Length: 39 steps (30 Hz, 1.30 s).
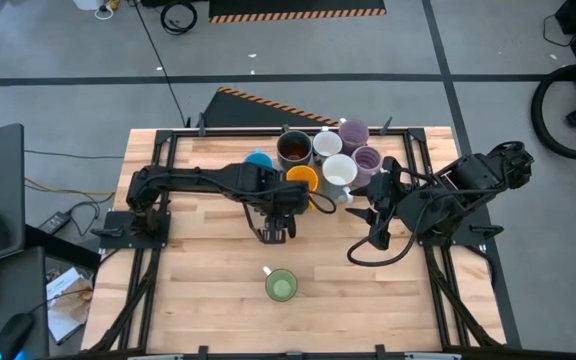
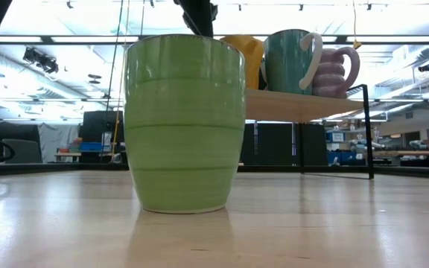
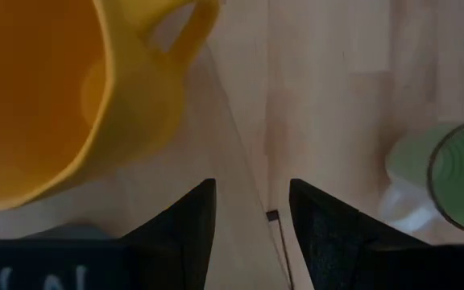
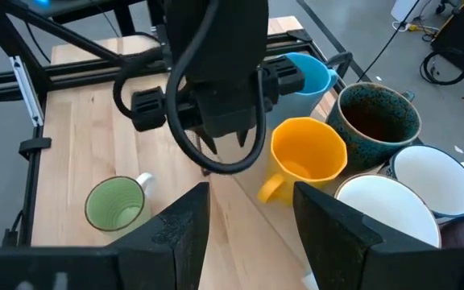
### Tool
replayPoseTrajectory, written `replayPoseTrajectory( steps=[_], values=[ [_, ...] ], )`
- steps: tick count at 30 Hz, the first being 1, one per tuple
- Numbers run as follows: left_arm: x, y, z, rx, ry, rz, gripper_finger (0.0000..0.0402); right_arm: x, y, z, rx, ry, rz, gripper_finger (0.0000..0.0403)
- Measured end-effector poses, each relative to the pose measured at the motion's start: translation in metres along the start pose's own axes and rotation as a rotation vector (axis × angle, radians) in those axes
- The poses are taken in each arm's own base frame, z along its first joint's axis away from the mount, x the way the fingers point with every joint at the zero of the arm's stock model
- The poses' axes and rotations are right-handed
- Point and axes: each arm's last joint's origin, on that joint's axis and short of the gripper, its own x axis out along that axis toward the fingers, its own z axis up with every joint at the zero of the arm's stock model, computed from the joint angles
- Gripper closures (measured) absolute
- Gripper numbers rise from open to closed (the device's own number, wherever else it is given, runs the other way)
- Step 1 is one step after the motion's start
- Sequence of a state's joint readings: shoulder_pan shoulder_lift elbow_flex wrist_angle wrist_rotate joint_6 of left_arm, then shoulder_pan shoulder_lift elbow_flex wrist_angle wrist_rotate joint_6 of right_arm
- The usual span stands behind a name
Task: Place coffee mugs
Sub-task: Put the yellow mug on the shelf
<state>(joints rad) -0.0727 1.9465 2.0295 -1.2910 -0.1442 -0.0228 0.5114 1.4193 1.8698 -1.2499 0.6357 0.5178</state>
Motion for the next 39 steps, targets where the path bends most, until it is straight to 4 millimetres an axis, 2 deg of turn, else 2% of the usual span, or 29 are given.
replayPoseTrajectory(
  steps=[8,39],
  values=[
    [0.0024,0.0028,0.0016,-0.071,-0.021,0.079,0.0235,0.0003,-0.0001,0.0001,0.002,0.000,-0.002,0.0218],
    [0.0014,0.0064,0.0099,-0.097,-0.111,0.183,0.0235,0.0004,0.0019,0.0045,0.014,-0.042,0.010,0.0218]
  ],
)
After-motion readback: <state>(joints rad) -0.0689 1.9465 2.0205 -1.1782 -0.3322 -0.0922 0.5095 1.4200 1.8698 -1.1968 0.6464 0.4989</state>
